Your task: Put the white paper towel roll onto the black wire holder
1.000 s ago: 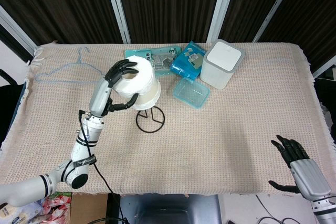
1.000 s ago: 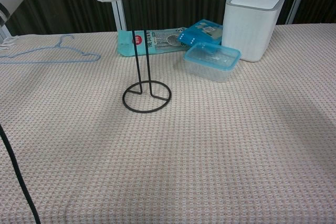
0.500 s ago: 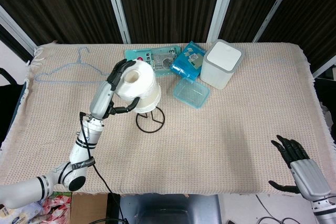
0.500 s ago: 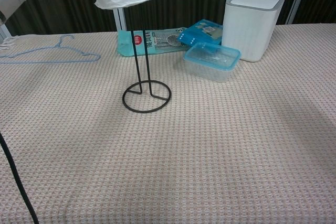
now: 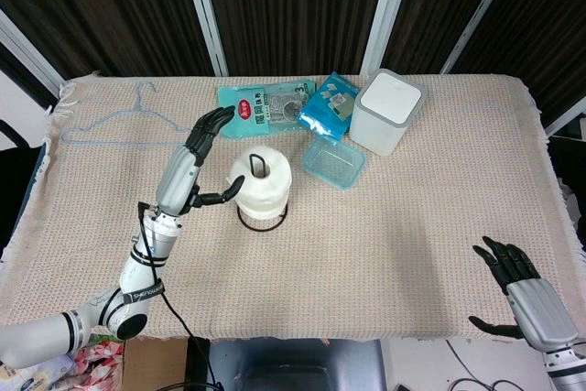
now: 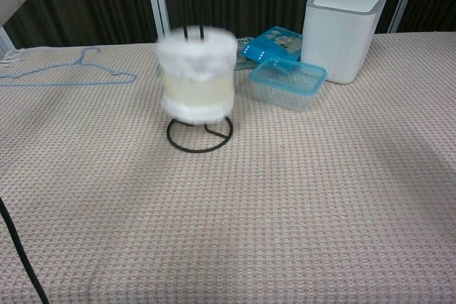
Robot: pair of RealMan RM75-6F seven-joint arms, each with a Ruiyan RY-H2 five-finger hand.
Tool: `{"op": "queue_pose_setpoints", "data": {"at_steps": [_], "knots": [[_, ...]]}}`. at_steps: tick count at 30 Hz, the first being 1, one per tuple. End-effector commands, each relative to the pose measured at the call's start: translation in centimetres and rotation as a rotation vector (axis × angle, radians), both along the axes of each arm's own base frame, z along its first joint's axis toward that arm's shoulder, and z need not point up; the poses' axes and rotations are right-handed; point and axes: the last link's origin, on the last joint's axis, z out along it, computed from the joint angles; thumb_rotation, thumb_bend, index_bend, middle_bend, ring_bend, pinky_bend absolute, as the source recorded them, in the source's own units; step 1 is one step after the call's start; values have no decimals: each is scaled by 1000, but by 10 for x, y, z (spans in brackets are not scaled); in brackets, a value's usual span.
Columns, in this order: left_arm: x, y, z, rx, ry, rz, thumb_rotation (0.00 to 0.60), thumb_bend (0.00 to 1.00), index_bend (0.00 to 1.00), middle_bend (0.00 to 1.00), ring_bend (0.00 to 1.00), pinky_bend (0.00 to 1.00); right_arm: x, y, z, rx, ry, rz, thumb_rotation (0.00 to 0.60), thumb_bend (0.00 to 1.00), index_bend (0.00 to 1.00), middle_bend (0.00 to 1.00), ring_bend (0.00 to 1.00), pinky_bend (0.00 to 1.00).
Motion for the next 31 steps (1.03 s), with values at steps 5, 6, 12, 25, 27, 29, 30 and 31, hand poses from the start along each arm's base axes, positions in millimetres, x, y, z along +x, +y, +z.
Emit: {"op": "queue_pose_setpoints", "data": {"at_steps": [5,6,12,25,27,29,30,31], "knots": [[-10,-10,6,15,17,-10,600,362,0,13,0,23,0,1,1,-4,-3,3,600,136,0,0,0,0],[-16,-14,8,25,32,-10,600,367,0,10,0,23,0,1,2,-3,-3,3,600,137,0,0,0,0],[-120,-76,30,80,308,131,600,405,0,0,0,27,0,1,0,6,2,4,600,136,0,0,0,0],[-257,-170,28,143,696,440,600,430,0,0,0,8,2,2,-17,39,55,0,600,136,0,0,0,0],[-257,-171,28,174,727,426,600,428,0,0,0,8,3,2,-17,39,56,3,600,137,0,0,0,0],[-256,-172,27,195,744,426,600,428,0,0,0,7,2,2,-17,35,57,1,600,137,0,0,0,0],[-256,-173,27,201,747,424,600,429,0,0,0,7,2,2,-16,35,57,-1,600,137,0,0,0,0],[-256,-173,26,208,753,424,600,429,0,0,0,7,2,2,-16,34,57,-3,600,137,0,0,0,0]]}}
